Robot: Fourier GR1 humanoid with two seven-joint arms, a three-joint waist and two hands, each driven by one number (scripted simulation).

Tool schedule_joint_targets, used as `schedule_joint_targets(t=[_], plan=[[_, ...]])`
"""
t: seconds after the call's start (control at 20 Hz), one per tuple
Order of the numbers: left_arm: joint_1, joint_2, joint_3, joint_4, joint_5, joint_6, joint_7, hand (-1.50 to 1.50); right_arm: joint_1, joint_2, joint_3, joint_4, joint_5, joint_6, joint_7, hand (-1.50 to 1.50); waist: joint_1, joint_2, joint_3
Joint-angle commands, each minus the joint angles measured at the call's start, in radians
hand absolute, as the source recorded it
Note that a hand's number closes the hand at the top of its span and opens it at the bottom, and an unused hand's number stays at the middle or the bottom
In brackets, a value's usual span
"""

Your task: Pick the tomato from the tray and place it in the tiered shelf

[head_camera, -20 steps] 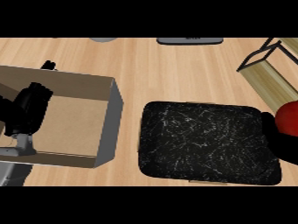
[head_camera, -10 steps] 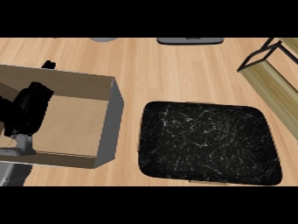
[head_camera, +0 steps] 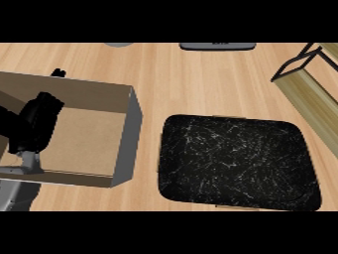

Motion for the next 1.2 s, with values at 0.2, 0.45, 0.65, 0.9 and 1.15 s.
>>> schedule_joint_targets(t=[0.2, 0.45, 0.65, 0.9, 1.15], plan=[[0.011, -0.012, 0.025, 0.042, -0.022, -0.038, -0.027, 0.00, 0.031, -0.128, 0.007, 0.197, -0.042, -0.081, -0.116, 1.50, 0.004, 0.000, -0.001], [-0.077, 0.016, 0.043, 0.086, -0.007, -0.051, 0.032, 0.00, 0.046, -0.168, 0.029, 0.398, 0.008, -0.175, -0.292, 1.50, 0.005, 0.003, 0.000], [-0.003, -0.002, 0.005, 0.003, -0.009, -0.034, 0.035, 0.00, 0.026, -0.215, -0.020, 0.506, 0.057, -0.266, -0.236, -1.50, 0.014, 0.002, 0.000], [-0.034, 0.010, 0.032, 0.045, 0.008, -0.049, 0.018, 0.00, -0.041, -0.233, -0.003, 0.686, 0.054, -0.427, -0.391, -1.50, 0.013, 0.004, 0.000], [-0.051, -0.003, 0.038, 0.091, -0.003, -0.045, -0.028, 0.00, -0.079, -0.304, -0.047, 0.783, -0.028, -0.456, -0.505, -1.50, 0.008, 0.003, 0.000]])
